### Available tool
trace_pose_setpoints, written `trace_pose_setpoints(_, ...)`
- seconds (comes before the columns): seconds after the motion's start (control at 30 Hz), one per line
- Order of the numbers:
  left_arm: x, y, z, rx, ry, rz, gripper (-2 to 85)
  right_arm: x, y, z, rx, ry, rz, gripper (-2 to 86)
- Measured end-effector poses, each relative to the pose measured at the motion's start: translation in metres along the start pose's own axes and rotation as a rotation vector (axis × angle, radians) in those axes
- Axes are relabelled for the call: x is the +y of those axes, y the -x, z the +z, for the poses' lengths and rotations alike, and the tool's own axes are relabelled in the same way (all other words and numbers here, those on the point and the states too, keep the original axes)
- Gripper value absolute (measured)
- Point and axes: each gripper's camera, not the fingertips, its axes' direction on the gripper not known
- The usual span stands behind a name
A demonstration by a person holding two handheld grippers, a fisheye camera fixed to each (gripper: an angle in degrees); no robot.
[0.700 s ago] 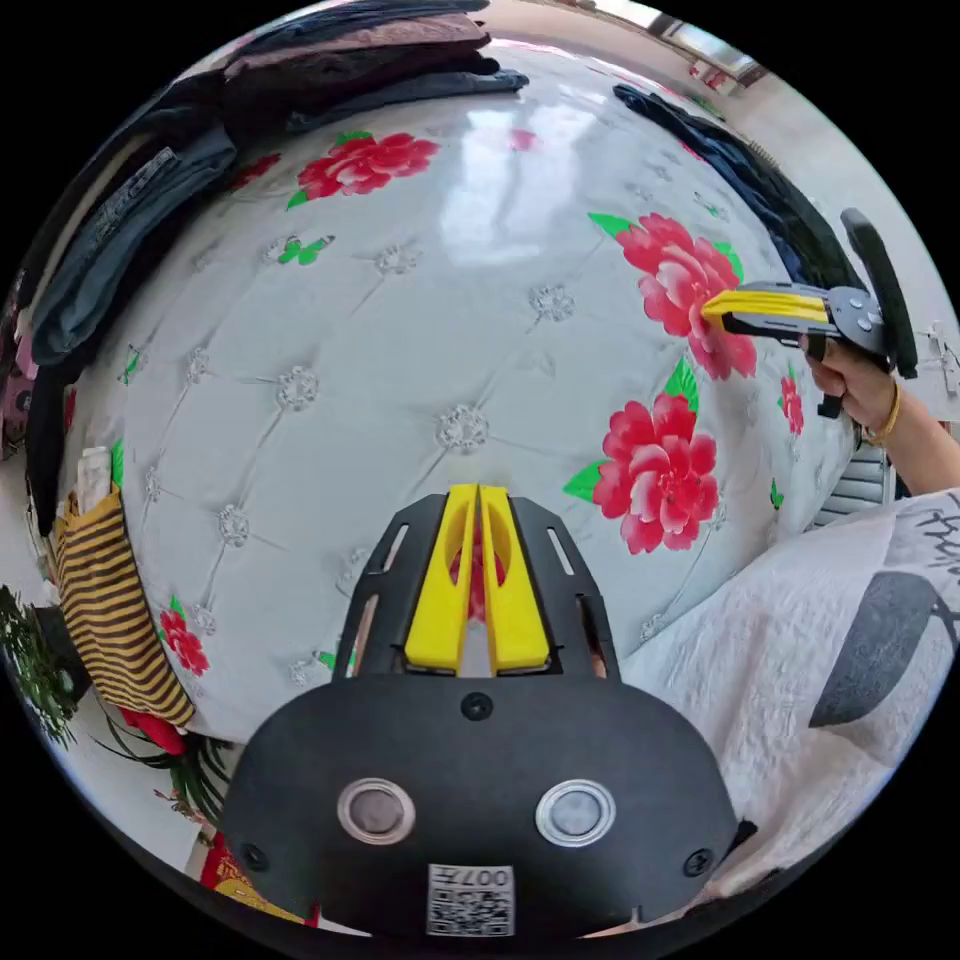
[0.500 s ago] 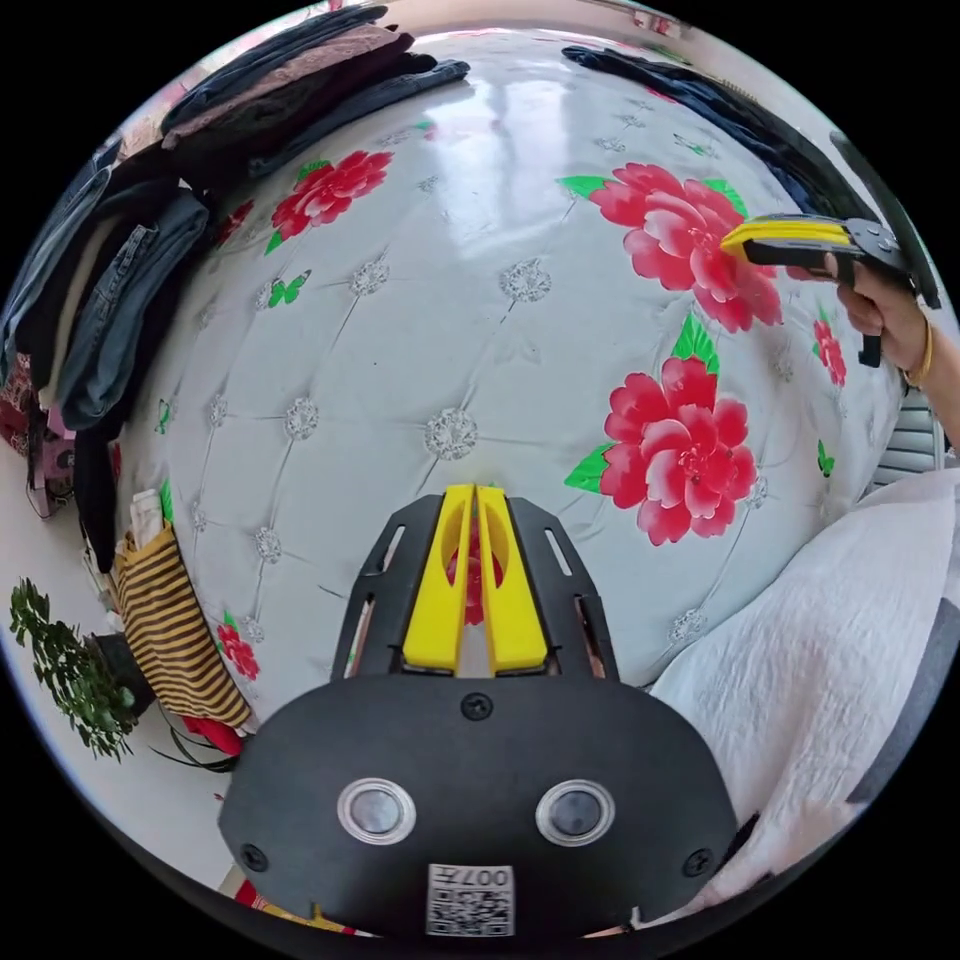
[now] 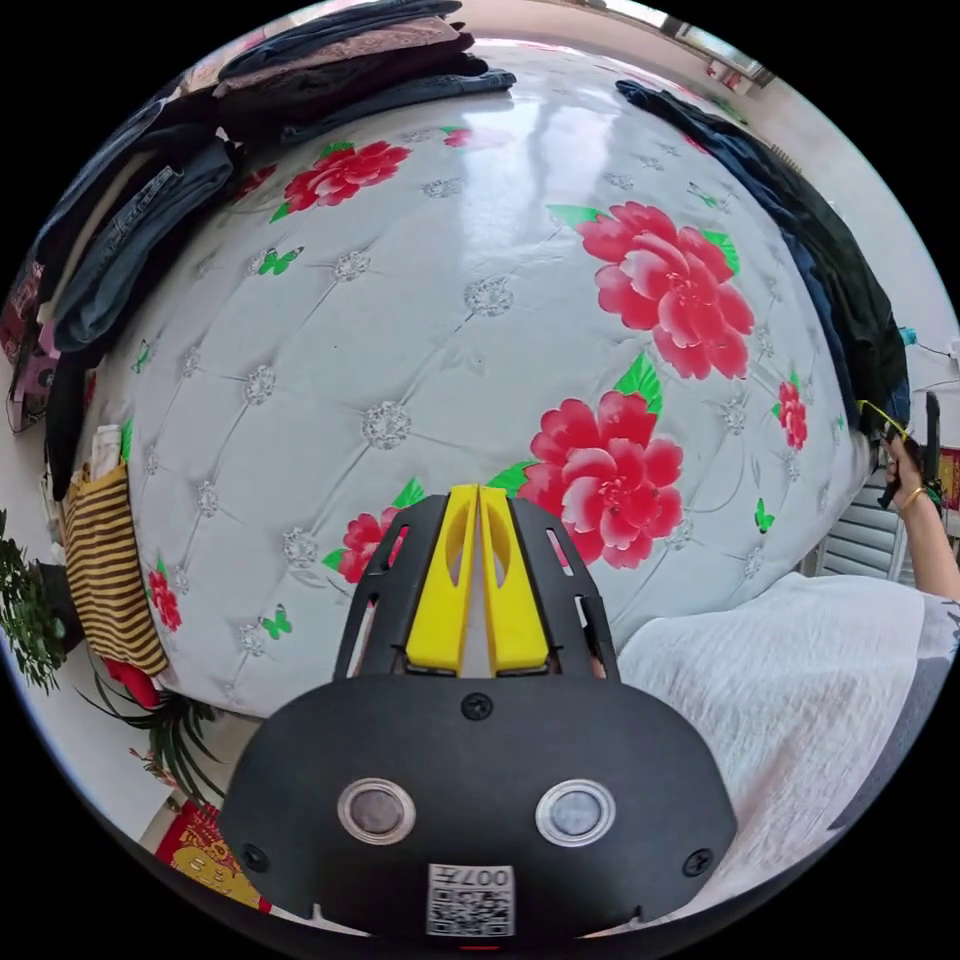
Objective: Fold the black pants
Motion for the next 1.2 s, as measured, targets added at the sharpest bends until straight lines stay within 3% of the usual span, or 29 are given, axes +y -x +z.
trace_pose_setpoints(0.1,0.011,-0.008,-0.016,0.051,-0.047,0.015,-1.0,-0.012,0.002,0.001,0.039,0.063,-0.06,7.2)
trace_pose_setpoints(0.17,0.019,-0.008,-0.029,0.052,-0.08,0.012,-1.0,-0.022,-0.007,-0.018,-0.054,0.045,-0.058,6.2)
trace_pose_setpoints(0.3,0.045,0.007,-0.062,0.045,-0.165,-0.047,-1.0,-0.018,-0.017,-0.099,-0.362,-0.226,-0.143,4.5)
trace_pose_setpoints(0.4,0.064,0.021,-0.08,0.096,-0.227,-0.089,-1.0,-0.01,0.01,-0.152,-0.5,-0.358,-0.341,3.2)
trace_pose_setpoints(0.53,0.085,0.04,-0.097,0.155,-0.277,-0.157,-1.0,0.014,0.091,-0.194,-0.7,-0.374,-0.711,1.8)
trace_pose_setpoints(0.73,0.135,0.088,-0.119,0.178,-0.35,-0.311,-1.0,0.073,0.236,-0.229,-1.048,-0.25,-1.222,1.6)
trace_pose_setpoints(0.8,0.162,0.115,-0.124,0.157,-0.372,-0.418,-1.0,0.08,0.275,-0.232,-1.166,-0.134,-1.252,1.9)
trace_pose_setpoints(1.0,0.247,0.172,-0.153,0.019,-0.426,-0.655,-0.9,0.078,0.322,-0.203,-1.19,0.099,-1.307,3.7)
trace_pose_setpoints(1.13,0.247,0.156,-0.159,-0.059,-0.377,-0.533,-0.3,0.033,0.271,-0.15,-1.063,0.071,-1.035,4.1)
trace_pose_setpoints(1.2,0.217,0.126,-0.155,-0.023,-0.369,-0.359,1.0,0.013,0.237,-0.127,-0.966,0.062,-0.898,4.0)
